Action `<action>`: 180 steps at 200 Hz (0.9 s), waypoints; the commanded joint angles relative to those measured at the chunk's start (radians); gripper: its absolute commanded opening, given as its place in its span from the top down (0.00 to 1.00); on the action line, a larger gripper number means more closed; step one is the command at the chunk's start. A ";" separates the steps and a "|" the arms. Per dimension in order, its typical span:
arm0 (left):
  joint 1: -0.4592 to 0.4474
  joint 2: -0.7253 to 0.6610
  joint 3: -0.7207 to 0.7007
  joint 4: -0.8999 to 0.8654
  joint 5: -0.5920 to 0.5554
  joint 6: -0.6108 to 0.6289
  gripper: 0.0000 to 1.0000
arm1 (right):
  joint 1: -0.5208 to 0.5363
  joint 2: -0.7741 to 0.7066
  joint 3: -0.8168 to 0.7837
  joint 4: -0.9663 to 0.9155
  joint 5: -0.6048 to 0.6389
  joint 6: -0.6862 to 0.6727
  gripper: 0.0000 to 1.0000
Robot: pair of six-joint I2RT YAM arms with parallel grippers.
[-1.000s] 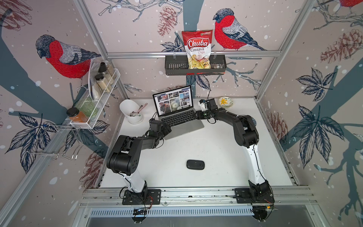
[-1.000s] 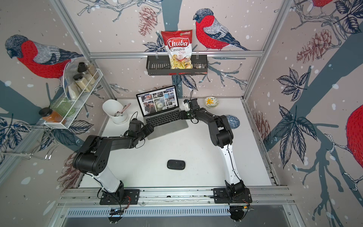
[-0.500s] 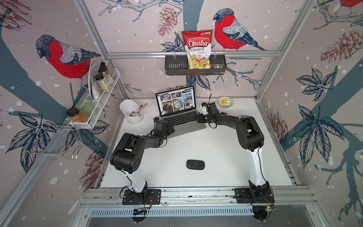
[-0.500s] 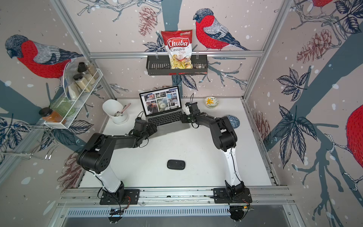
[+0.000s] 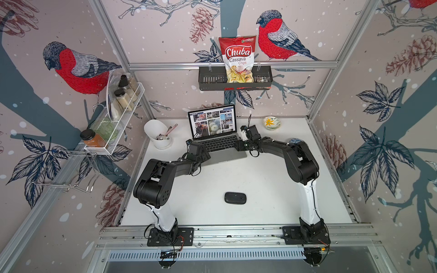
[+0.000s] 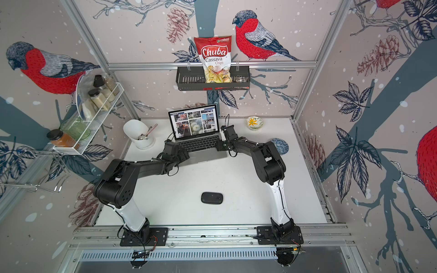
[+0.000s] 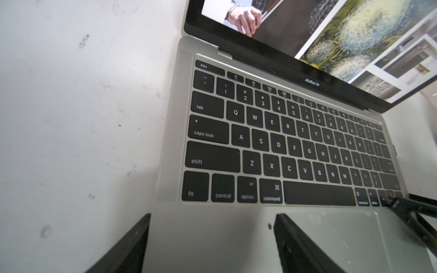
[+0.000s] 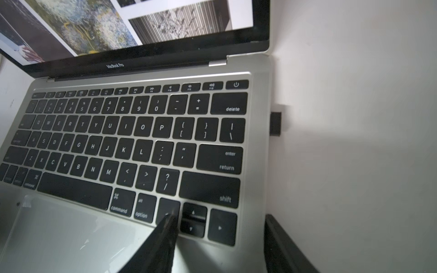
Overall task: Remove the wireless mouse receiver from the laptop
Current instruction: Move the laptop to the center of the board.
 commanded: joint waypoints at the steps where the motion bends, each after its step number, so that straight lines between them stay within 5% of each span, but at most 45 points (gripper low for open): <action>1: -0.004 0.021 -0.007 -0.237 0.006 0.006 0.17 | 0.012 -0.013 -0.035 -0.132 -0.002 0.008 0.41; 180: -0.204 0.132 0.039 -0.157 0.089 -0.025 0.17 | 0.024 -0.255 -0.318 -0.083 0.105 0.050 0.41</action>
